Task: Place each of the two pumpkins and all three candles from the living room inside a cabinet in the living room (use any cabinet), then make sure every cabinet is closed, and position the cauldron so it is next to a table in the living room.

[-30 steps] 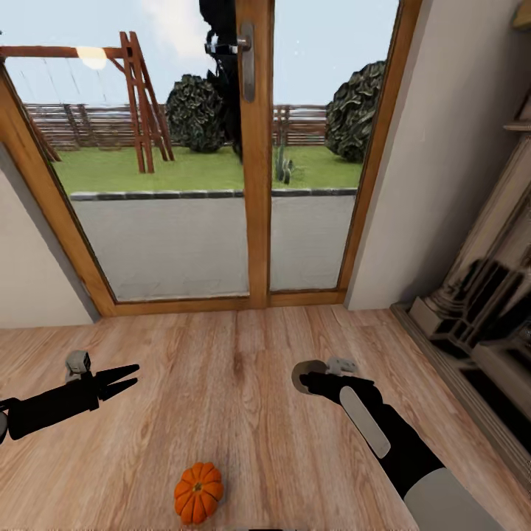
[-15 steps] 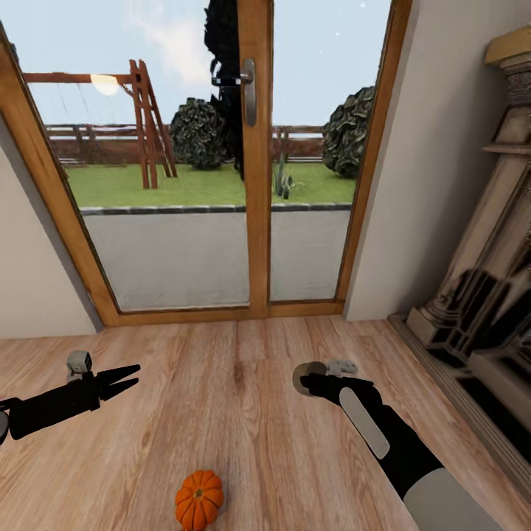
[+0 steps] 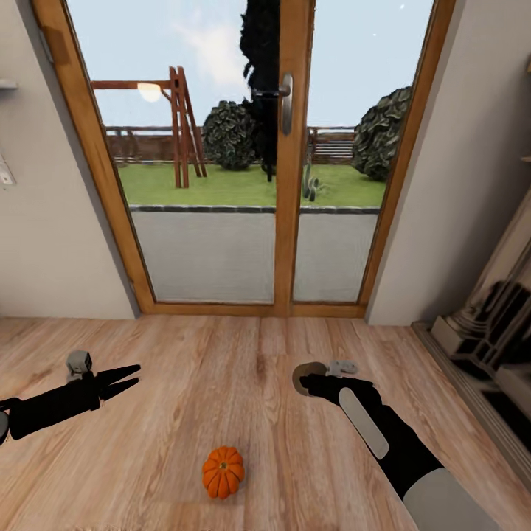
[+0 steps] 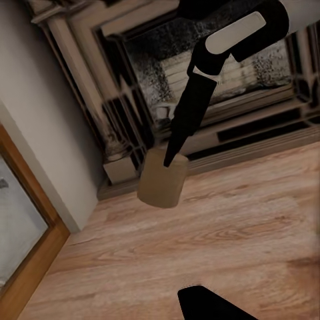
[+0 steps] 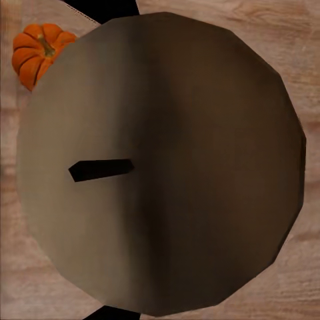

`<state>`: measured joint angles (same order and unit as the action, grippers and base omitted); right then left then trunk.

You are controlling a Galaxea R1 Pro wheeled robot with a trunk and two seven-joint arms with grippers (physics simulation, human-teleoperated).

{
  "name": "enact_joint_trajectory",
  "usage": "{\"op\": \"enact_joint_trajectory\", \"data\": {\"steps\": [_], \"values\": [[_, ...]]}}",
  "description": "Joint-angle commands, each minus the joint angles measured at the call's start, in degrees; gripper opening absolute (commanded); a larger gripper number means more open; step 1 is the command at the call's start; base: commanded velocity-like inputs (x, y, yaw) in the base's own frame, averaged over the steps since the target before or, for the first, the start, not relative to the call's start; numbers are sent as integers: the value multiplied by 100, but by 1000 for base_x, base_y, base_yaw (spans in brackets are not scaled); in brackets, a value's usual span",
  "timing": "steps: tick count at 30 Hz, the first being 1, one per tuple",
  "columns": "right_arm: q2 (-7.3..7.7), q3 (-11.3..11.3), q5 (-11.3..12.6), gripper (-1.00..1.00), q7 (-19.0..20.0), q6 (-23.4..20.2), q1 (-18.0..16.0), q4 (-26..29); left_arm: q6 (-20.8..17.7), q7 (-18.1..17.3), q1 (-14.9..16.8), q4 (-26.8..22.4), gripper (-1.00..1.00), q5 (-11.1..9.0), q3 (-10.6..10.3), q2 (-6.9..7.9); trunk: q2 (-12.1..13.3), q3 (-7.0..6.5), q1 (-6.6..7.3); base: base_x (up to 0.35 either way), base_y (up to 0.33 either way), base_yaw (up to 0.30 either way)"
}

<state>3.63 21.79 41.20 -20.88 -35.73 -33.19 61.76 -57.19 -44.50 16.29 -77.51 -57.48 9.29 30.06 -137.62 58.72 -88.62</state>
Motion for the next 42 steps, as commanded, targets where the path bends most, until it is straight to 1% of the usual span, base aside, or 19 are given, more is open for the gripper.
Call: {"op": "enact_joint_trajectory", "data": {"steps": [1, 10, 19, 31, 42], "values": [[7, 18, 65, -100, -54, -4, -3, 8, -21, -21, 6, 1, 100, 14, 2, 0, 39, -10, 24, -14, 0, 271], [6, 18, 61, -100, -48, -4, -4, 2, -21, -21, 6, 50, 100, -3, 56, 0, 400, -139, 222, -28, 0, 268], [6, 24, 73, -100, -40, -4, -3, -4, -21, -18, 6, 53, 100, -3, 40, -1, 761, -266, 419, -300, -7, 262], [2, 26, 73, -100, -39, 3, -3, -6, 1, -3, 6, 52, 100, 44, -21, -17, 761, -218, 419, -296, -149, 256], [0, 27, 67, -100, -39, 5, -4, -6, 6, 3, 6, 56, 100, 60, 1, -24, 761, -167, 419, -267, -197, 246]]}}
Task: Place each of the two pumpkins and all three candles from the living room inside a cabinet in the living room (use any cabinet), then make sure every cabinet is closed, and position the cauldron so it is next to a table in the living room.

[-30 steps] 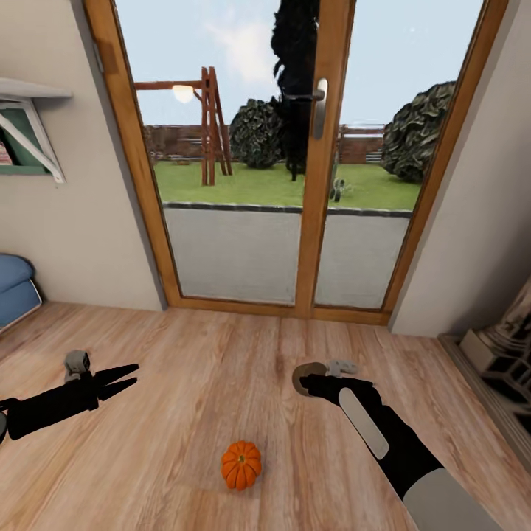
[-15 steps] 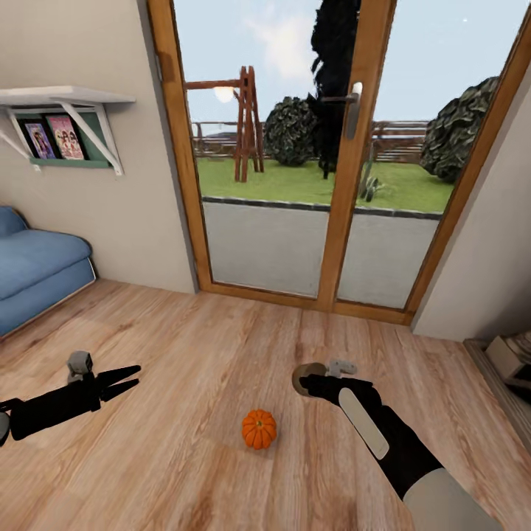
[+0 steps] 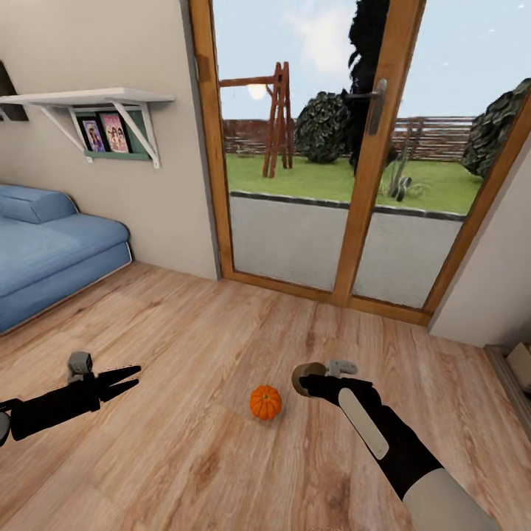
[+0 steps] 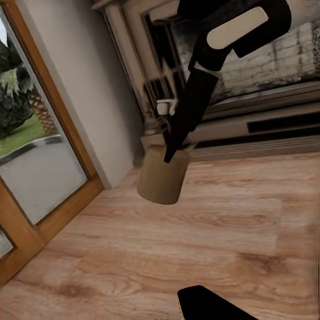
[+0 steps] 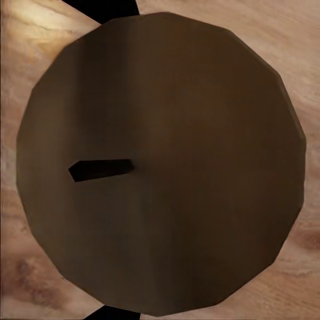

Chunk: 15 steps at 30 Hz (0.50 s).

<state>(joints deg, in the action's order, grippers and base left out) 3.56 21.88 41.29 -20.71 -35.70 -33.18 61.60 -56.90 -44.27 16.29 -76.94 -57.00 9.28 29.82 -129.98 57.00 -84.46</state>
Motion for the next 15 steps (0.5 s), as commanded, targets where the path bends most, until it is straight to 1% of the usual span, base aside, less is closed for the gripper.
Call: {"op": "enact_joint_trajectory", "data": {"steps": [1, 3, 5, 15], "values": [[6, 19, 58, -100, -56, 1, -5, 10, -21, -20, 6, -1, 100, 11, 3, 2, -3, 9, 4, -265, -206, 243], [6, 19, 51, -100, -56, 1, -5, 10, -22, -20, 6, 2, 100, 6, 3, 0, -3, 19, 4, -244, -199, 243], [7, 19, 49, -100, -56, 1, -5, 10, -18, -20, 6, 3, 100, -3, 3, -15, -3, 28, 4, -127, -107, 243], [11, 23, 38, -100, -56, 1, -4, 10, -19, -28, 6, 4, 100, -30, 9, -22, -3, 75, 4, -17, -14, 243]]}}
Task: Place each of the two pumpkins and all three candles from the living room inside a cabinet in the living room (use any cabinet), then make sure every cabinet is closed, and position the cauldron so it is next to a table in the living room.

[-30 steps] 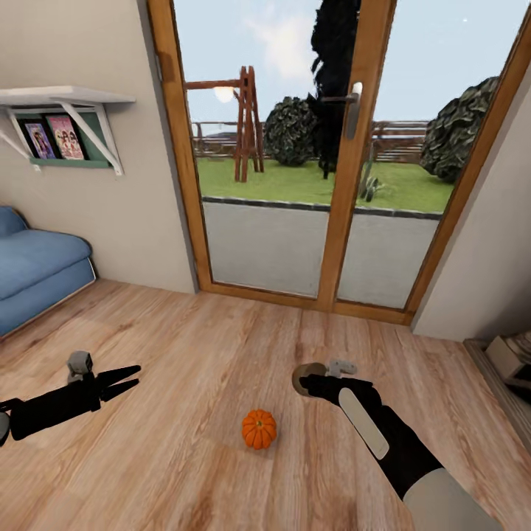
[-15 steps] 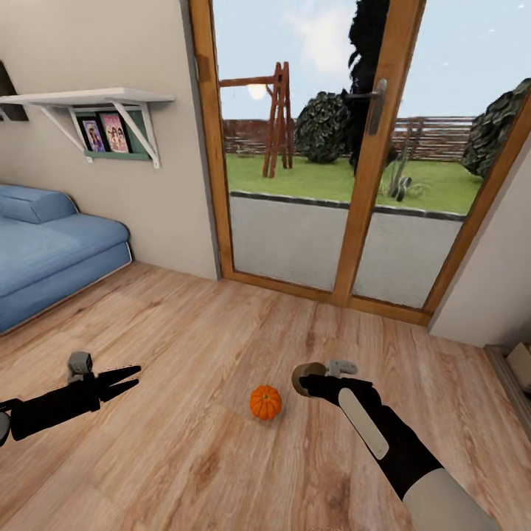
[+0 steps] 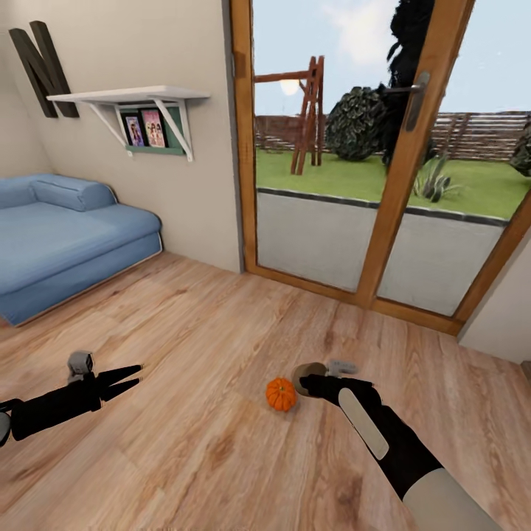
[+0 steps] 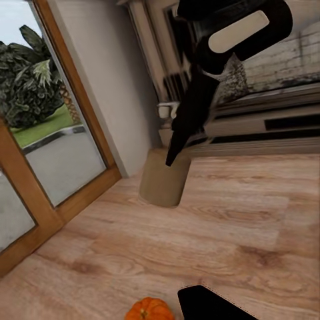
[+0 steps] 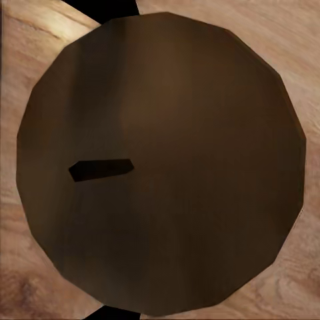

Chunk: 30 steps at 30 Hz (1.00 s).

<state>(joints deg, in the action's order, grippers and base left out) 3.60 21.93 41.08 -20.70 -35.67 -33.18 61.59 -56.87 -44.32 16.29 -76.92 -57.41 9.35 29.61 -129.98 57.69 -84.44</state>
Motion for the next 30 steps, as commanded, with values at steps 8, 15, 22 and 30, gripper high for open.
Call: {"op": "enact_joint_trajectory", "data": {"steps": [8, 15, 22, 30], "values": [[9, 22, 51, -100, -60, 6, -4, 11, -24, -24, 6, -4, 100, 34, -3, -1, -2, 42, 1, -35, -2, 243], [9, 22, 50, -100, -64, 26, -4, 11, -20, -24, 6, 0, 100, 19, -4, -14, -2, 64, 1, -20, -24, 251], [9, 22, 50, -100, -61, 46, -1, 11, -18, -24, 6, 1, 100, 23, -4, -22, -2, 66, 1, -1, -1, 271], [9, 22, 50, -100, -60, 51, -1, 11, -21, -24, 6, -6, 100, 61, -10, -27, -2, 66, 1, -20, -177, 273]]}}
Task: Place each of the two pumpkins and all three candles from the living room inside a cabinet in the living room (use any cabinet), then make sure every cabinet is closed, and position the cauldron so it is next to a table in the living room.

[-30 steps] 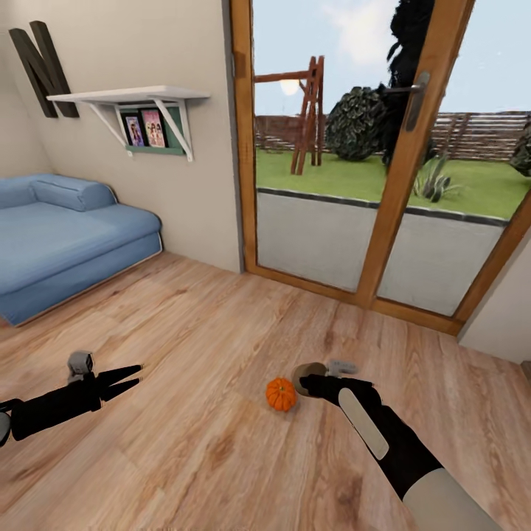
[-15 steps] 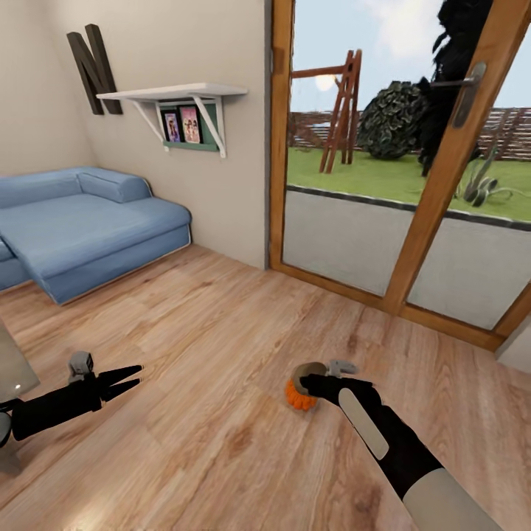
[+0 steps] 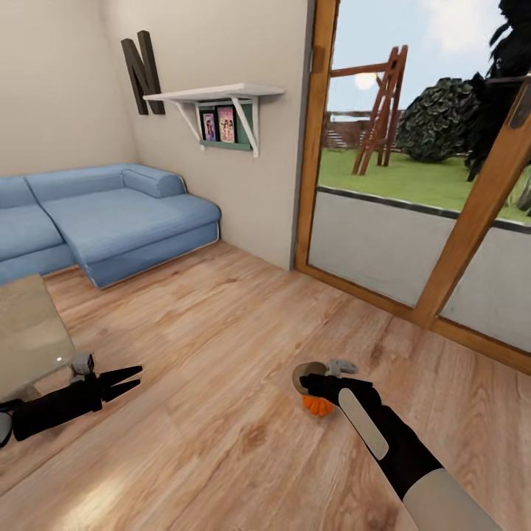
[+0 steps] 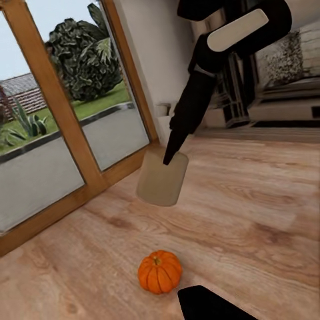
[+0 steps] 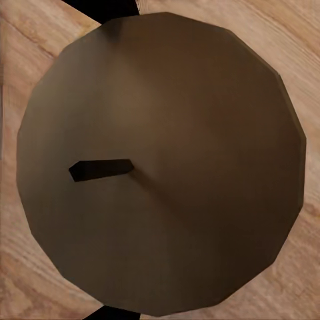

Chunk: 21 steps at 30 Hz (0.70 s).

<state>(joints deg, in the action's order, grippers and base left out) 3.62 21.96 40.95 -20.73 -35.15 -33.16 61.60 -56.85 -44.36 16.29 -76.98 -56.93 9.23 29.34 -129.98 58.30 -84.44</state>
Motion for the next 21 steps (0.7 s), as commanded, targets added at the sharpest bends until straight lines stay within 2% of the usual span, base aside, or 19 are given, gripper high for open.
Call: {"op": "enact_joint_trajectory", "data": {"steps": [1, 14, 21], "values": [[8, 19, 63, -100, -56, 0, -1, 10, -21, -20, 6, -1, 100, 14, 2, 1, -2, 5, 2, -46, -186, 273], [8, 19, 63, -100, -54, 0, -7, 11, -20, -20, 6, -1, 100, -35, 9, 1, -2, 5, 2, -10, -31, 273], [8, 19, 63, -100, -54, 0, -7, 10, -23, -20, 6, -1, 100, -38, 9, 1, -2, 5, 2, -107, 0, 273]]}}
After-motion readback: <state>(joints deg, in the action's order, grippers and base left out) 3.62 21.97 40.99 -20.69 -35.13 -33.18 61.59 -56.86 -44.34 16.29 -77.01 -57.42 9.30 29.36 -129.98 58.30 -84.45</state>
